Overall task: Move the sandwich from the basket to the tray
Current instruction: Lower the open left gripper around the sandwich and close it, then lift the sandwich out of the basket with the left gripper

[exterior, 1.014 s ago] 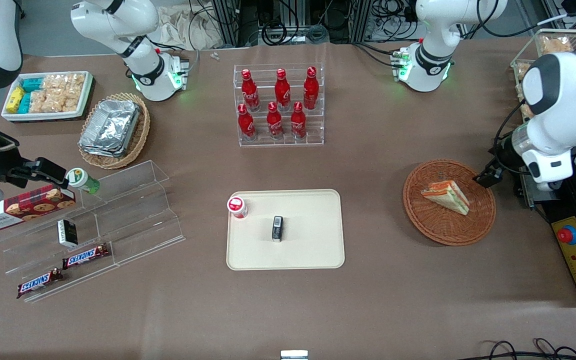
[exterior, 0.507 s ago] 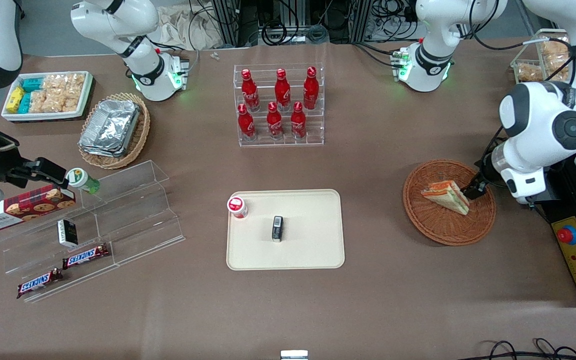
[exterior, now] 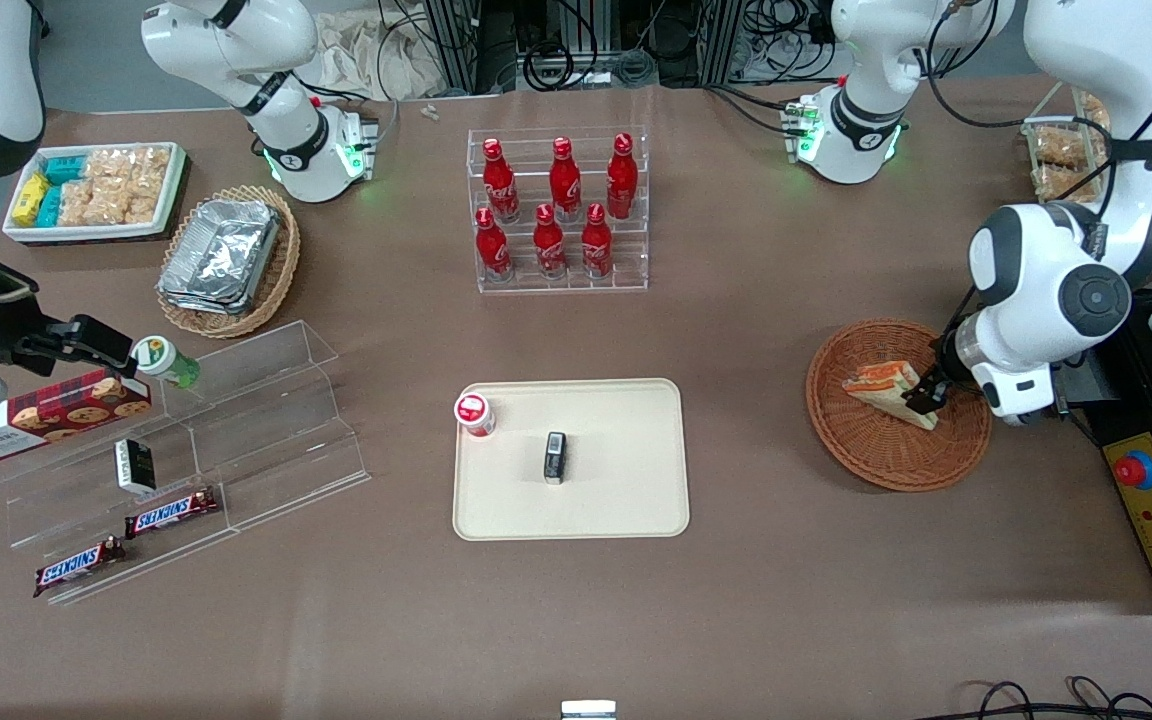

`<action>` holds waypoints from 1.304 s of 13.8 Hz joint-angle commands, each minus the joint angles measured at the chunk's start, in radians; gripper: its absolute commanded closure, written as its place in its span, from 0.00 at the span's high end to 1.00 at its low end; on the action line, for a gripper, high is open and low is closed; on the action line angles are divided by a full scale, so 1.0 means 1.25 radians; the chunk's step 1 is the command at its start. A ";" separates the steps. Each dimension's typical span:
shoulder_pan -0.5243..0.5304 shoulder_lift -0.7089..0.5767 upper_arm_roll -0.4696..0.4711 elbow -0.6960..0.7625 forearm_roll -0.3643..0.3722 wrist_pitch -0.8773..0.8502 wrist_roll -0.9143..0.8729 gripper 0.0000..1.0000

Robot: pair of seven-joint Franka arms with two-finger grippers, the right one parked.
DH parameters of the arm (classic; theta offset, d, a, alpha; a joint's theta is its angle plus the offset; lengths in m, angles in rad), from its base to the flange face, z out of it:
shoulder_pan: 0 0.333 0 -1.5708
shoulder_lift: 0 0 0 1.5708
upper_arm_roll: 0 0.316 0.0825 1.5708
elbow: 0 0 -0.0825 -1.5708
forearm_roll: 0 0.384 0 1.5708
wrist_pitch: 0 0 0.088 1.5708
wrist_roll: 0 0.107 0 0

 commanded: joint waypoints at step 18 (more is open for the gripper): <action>-0.021 -0.015 -0.015 0.066 0.019 -0.106 -0.028 0.00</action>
